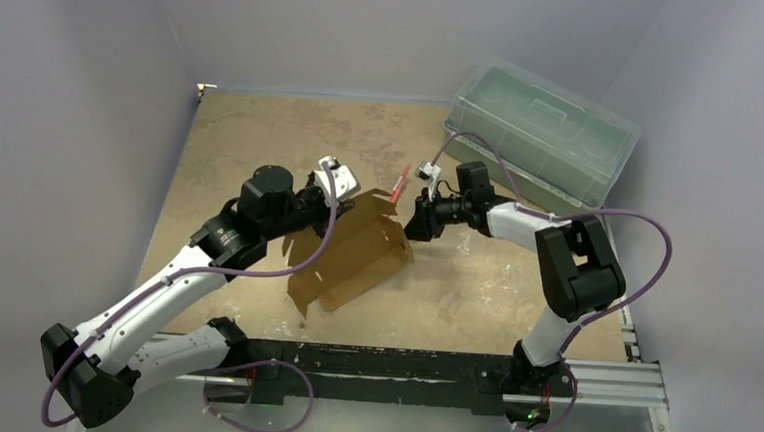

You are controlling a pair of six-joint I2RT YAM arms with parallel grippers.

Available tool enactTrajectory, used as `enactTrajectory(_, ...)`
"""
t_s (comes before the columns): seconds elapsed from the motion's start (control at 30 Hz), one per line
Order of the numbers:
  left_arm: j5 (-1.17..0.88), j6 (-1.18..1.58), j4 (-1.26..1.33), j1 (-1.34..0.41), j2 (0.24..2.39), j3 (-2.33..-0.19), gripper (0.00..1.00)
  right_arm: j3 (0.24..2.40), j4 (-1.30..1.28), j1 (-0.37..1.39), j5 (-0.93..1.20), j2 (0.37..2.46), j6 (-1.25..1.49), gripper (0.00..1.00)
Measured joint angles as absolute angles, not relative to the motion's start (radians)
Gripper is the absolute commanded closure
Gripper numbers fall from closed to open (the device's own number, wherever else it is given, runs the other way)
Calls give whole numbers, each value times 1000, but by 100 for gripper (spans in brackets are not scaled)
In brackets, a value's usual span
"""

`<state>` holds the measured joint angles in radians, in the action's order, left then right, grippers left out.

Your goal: Fold the paper box

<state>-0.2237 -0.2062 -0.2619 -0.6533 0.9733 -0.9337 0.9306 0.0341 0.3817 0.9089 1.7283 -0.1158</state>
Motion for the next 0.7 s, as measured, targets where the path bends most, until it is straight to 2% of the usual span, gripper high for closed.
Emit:
enactTrajectory(0.37, -189, -237, -273, -720, 949, -868, 100, 931, -12, 391, 924, 1763, -159, 59)
enactTrajectory(0.7, -99, -286, -292, -793, 956, -868, 100, 931, -117, 397, 1044, 1762, -276, 53)
